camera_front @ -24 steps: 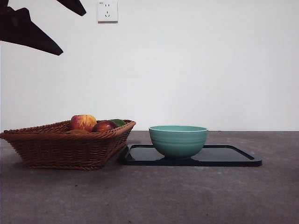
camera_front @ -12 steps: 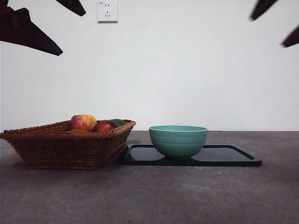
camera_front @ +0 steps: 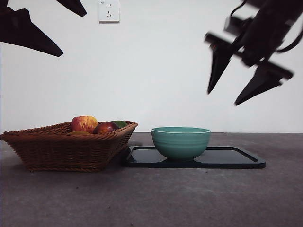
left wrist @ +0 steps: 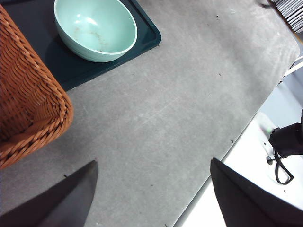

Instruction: Pick up the wifruite, put it on the bowl, pick up the plate, put it on desk

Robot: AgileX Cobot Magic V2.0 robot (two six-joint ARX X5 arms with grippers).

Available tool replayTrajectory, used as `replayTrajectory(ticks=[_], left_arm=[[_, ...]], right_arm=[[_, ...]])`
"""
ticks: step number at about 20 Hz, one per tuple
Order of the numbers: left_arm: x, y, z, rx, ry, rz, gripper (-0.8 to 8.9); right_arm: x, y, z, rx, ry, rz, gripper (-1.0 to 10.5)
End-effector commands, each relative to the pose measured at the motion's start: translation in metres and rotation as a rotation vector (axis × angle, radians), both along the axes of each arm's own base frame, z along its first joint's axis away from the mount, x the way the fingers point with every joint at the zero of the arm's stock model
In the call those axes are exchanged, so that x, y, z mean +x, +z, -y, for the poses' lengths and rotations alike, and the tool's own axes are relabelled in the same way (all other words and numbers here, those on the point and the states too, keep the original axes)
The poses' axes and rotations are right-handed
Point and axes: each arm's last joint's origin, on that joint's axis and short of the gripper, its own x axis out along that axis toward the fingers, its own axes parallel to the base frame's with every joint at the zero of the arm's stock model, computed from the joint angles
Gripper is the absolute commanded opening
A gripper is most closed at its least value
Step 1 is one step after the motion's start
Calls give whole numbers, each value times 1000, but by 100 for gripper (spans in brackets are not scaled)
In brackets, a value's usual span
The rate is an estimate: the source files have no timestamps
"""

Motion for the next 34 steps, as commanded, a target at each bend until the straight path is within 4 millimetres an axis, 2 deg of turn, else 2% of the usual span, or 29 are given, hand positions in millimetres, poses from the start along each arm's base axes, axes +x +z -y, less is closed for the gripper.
replayTrajectory(ticks=[1,3,6,15,17,21,22,25,28,32,34], left_arm=[[1,2,2,-4,-20,22,375],[1,2,2,-3,-20,21,375],[1,2,2,-3,-20,21,375],[1,2,2,-3,-20,20,375],[1,2,1,-3,-20,19,375],[1,2,1,-3,-20,19,375],[1,2,1,-3,-20,20,375],[1,2,1,-3,-20,19,375],[1,2,1,-3,-20,20,375],[1,2,1,-3,-20,19,375],[1,2,1,-3,-20,19,375]], right_arm=[[22,-17,-10,-15,42,-36,333],[33,-33,-16,-27,49,-73,333],[40,-52,-23,-47,65,-108,333],[43,-60,-28,-74,58,-96,331],[44,-68,-31,-79,66,-115,296],[44,-71,-36,-96,88,-104,5],[45,-70,-36,-101,82,-95,5],[41,-56,-35,-95,77,-57,5],[28,-23,-31,-74,91,12,5],[-17,28,-30,-100,187,58,5],[-47,43,-34,-97,240,70,5]])
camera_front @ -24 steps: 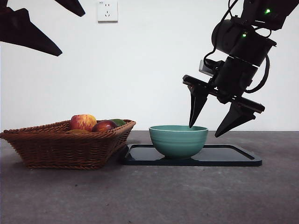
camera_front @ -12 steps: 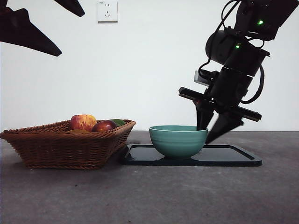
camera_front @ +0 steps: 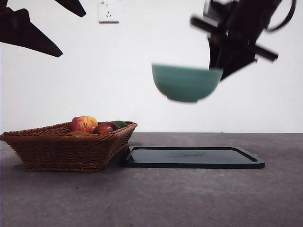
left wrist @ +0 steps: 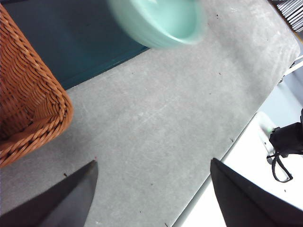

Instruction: Pick up the wifruite, put it on the bowl, pick up the plate, put it on desk

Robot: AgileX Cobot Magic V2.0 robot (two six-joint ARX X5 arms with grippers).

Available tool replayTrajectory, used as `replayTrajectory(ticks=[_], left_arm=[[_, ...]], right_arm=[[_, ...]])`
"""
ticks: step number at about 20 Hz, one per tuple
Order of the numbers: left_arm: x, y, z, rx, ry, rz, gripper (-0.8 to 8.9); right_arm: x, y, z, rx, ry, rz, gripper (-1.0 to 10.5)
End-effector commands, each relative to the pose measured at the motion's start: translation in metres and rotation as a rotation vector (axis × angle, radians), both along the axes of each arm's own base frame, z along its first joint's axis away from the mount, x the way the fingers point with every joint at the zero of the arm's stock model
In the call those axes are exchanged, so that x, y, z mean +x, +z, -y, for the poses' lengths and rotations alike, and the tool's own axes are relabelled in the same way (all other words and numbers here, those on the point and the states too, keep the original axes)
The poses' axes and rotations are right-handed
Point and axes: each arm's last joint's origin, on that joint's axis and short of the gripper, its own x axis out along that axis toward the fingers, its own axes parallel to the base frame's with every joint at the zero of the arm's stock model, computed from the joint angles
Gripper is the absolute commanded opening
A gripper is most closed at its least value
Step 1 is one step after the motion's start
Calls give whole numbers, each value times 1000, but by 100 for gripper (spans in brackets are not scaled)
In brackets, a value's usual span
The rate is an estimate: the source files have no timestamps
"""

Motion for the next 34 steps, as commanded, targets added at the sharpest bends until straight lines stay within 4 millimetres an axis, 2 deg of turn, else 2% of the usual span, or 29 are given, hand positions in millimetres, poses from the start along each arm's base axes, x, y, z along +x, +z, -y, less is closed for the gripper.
replayTrajectory(ticks=[1,3,5,10,14,21,25,29,32,34], left_arm=[[1,2,2,-4,-19,22,375],[1,3,2,-5,-19,23,375],[1,3,2,-5,-20,23,375],[1,2,2,-4,-19,22,375],[1,3,2,-5,-19,22,375],[1,2,2,-4,-19,22,375],[1,2,2,-4,-19,21,375],[1,3,2,-6,-19,24,375],[1,3,2,-6,-19,24,375],[1,3,2,-5,-19,24,375]], right_arm=[[-23,5,-7,2,65,36,5],[-45,-9,-9,-32,90,35,5],[-57,-30,-13,-53,118,4,5],[-68,-80,-20,-34,98,-47,5],[-68,-102,-22,-39,88,-85,5],[-67,-113,-27,-64,101,-122,9],[-67,-113,-27,-69,96,-122,183],[-67,-113,-27,-67,95,-127,190],[-68,-111,-26,-59,88,-125,306],[-69,-107,-26,-48,90,-116,306]])
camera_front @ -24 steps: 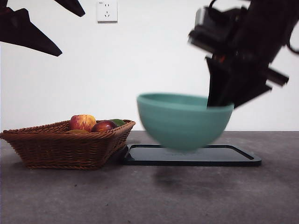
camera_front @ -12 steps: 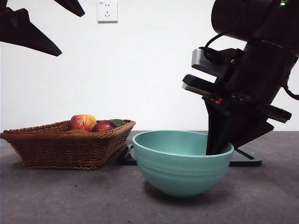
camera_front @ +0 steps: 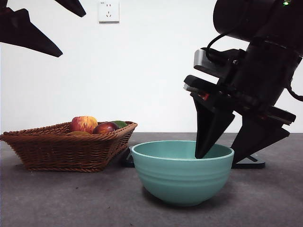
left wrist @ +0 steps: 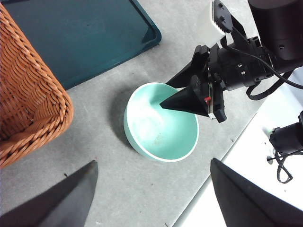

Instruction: Pick up the wifruite, put it on the bowl, pick up the plate, put it on desk

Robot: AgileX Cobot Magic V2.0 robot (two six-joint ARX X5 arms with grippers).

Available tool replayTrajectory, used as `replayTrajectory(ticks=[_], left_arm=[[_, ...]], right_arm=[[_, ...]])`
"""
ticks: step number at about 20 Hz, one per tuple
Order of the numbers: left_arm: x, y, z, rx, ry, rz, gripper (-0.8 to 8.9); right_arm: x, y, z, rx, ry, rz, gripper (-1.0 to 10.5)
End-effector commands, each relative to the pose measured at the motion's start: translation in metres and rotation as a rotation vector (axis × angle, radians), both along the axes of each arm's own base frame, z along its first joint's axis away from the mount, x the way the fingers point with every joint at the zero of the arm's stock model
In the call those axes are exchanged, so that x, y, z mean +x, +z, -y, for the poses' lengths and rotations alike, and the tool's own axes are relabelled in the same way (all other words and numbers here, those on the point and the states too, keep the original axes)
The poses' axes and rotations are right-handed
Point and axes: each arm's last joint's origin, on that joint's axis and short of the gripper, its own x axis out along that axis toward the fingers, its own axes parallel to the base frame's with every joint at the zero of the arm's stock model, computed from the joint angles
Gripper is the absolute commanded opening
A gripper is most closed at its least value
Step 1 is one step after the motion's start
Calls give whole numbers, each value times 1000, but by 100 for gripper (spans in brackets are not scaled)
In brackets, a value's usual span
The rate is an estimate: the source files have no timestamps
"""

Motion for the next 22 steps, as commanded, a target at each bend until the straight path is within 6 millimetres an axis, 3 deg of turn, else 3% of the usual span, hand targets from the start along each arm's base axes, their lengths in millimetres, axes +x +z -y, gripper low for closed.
replayTrajectory(ticks=[1,12,22], left_arm=[[1,3,2,-6,-19,24,375],[1,2,2,-4,-19,20,375],[1,2,1,-2,-19,16,375]], right_arm=[[-2,9,-1,27,-1,23,306],[-38,61,26,99,-11,116,307],[-102,103,73,180,4,221,307]])
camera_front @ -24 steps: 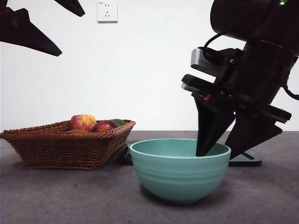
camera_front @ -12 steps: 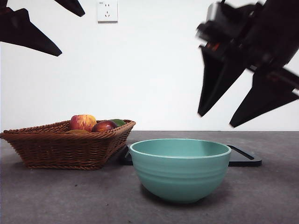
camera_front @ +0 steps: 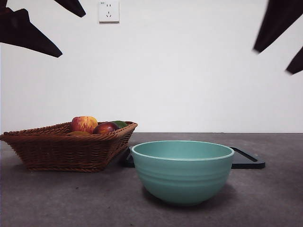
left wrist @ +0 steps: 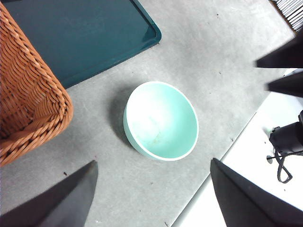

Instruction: Pick up the wifruite, put it on the bowl, pick up the plate, put it on desk

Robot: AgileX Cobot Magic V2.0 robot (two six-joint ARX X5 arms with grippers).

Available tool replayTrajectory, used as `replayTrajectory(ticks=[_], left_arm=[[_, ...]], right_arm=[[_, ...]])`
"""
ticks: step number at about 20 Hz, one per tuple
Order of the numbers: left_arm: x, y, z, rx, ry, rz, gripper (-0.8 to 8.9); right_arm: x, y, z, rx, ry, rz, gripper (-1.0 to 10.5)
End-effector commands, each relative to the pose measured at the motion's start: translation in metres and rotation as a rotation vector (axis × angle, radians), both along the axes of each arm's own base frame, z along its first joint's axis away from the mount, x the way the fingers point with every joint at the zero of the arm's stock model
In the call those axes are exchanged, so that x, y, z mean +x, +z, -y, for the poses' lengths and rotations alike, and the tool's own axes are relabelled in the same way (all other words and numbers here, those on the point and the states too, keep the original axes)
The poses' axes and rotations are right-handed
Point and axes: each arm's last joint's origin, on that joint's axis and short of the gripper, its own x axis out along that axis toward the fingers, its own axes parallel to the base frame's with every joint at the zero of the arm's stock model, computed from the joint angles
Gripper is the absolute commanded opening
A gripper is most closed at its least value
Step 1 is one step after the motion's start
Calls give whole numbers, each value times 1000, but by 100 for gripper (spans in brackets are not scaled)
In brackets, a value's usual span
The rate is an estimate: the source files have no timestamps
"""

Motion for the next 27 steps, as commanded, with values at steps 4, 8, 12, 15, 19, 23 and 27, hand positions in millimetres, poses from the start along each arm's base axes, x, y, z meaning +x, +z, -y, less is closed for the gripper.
replayTrajectory(ticks=[4,8,12,15,19,23,27], left_arm=[[1,2,2,-4,-19,21,373],[1,2,2,-4,-19,20,114],[1,3,2,-8,-19,28,10],[1,3,2,-8,-19,29,11],[1,3,2,-8,-19,29,10],[1,3,2,-8,-19,29,10],[1,4,2,-12,-19,39,10]], right_arm=[[-22,16,15,75,8,96,304],[-27,14,19,52,15,78,9],[-28,12,20,24,17,75,6],[-28,12,20,24,16,75,6],[-27,13,20,30,16,83,6],[-27,14,19,37,16,92,6],[-27,14,19,37,16,92,6]])
